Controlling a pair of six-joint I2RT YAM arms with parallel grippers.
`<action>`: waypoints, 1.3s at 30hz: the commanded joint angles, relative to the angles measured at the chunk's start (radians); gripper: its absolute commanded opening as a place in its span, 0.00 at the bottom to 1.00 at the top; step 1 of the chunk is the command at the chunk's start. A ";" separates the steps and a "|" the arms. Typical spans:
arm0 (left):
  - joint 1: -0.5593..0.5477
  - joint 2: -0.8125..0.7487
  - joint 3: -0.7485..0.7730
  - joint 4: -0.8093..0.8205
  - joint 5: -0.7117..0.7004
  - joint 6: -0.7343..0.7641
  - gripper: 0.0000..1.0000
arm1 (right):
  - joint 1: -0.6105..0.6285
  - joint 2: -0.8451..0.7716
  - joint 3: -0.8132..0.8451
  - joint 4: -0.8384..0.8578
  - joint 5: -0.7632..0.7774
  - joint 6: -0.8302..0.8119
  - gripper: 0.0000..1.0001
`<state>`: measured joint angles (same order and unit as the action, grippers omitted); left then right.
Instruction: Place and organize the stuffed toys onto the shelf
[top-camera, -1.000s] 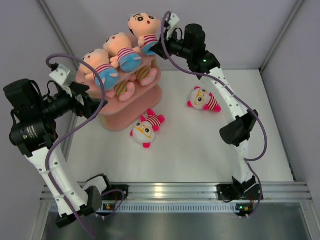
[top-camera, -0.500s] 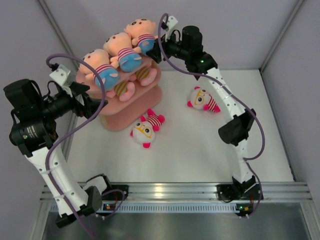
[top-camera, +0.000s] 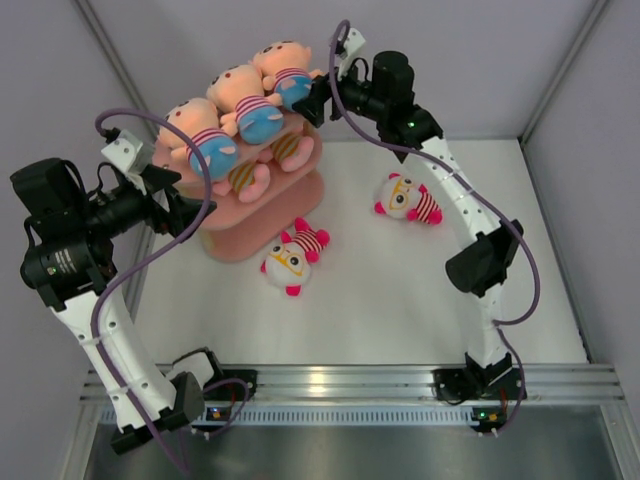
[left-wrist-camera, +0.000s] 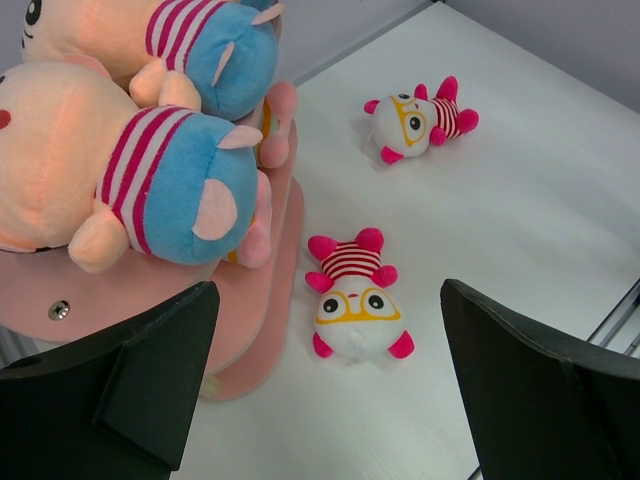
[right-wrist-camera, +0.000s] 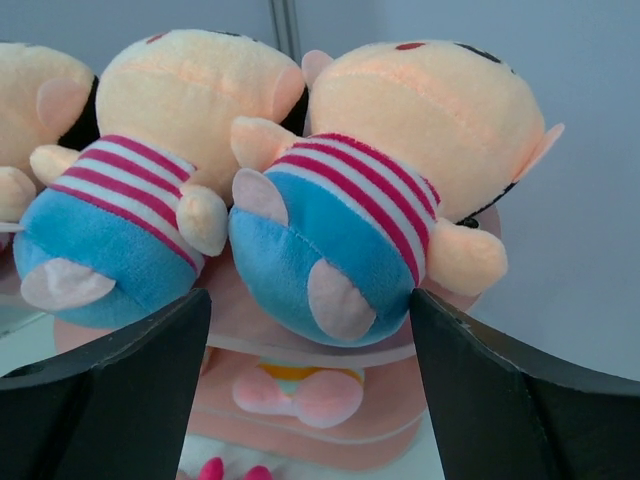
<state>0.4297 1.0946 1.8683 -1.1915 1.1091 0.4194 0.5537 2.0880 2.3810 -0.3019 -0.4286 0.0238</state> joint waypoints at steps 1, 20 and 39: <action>0.000 -0.015 -0.008 -0.008 0.012 0.019 0.99 | -0.012 -0.068 -0.017 0.121 -0.042 0.108 0.81; -0.002 -0.027 -0.024 -0.008 -0.075 0.021 0.99 | -0.034 -0.363 -0.186 0.135 0.088 0.087 0.99; 0.000 -0.116 -0.171 -0.224 -0.685 0.059 0.99 | -0.041 -0.616 -1.190 0.369 -0.039 0.189 0.65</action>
<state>0.4297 1.0004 1.7638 -1.3094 0.5892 0.4694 0.5232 1.4021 1.2144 -0.0051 -0.3458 0.1646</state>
